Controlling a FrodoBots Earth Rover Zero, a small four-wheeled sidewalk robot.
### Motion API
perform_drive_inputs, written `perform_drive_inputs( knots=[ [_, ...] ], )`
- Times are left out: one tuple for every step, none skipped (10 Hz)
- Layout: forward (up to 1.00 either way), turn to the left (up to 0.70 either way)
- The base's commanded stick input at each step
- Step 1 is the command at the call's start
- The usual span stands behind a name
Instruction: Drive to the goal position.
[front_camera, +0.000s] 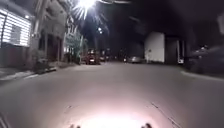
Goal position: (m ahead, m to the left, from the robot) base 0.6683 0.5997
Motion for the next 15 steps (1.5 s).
perform_drive_inputs(
  knots=[
    [0.85,0.0],
    [0.85,0.0],
    [0.85,0.0],
    [0.85,0.0],
    [0.85,0.0],
    [0.85,0.0],
    [0.85,0.0],
    [0.85,0.0],
    [0.85,0.0],
    [0.85,0.0],
    [0.85,0.0],
    [0.85,0.0],
    [0.85,0.0],
    [0.85,0.0],
    [0.85,0.0]
  ],
)
